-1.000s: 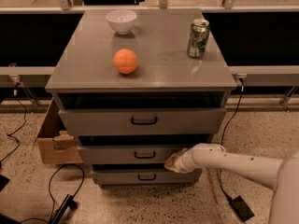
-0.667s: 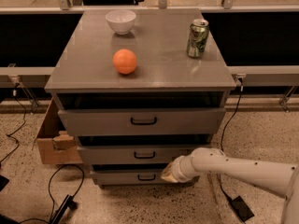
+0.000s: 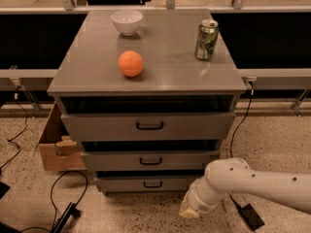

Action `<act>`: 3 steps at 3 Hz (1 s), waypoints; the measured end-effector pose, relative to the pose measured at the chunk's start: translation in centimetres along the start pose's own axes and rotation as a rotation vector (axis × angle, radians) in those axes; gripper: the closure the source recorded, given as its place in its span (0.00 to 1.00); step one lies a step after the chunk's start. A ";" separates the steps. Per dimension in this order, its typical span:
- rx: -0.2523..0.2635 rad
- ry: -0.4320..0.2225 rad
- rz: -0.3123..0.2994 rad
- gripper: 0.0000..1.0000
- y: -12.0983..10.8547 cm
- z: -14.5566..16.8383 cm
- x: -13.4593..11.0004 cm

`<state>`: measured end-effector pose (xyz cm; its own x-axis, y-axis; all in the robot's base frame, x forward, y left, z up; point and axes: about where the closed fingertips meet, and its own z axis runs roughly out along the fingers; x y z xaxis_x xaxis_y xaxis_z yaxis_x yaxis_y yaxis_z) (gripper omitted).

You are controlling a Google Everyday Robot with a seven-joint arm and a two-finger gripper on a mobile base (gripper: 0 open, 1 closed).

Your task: Close middle drawer

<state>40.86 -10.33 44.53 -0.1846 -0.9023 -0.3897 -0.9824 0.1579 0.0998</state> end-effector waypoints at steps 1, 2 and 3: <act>-0.046 0.175 0.050 1.00 4.6 -6.3 1.6; 0.049 0.313 0.154 1.00 4.6 -14.2 3.3; 0.219 0.393 0.348 1.00 1.9 -22.3 5.9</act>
Offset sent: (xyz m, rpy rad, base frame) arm -0.0374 -0.1508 0.2449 -0.5533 -0.0306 -0.3176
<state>38.53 -24.36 62.86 -0.5154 -0.8569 0.0063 -0.8562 0.5146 -0.0471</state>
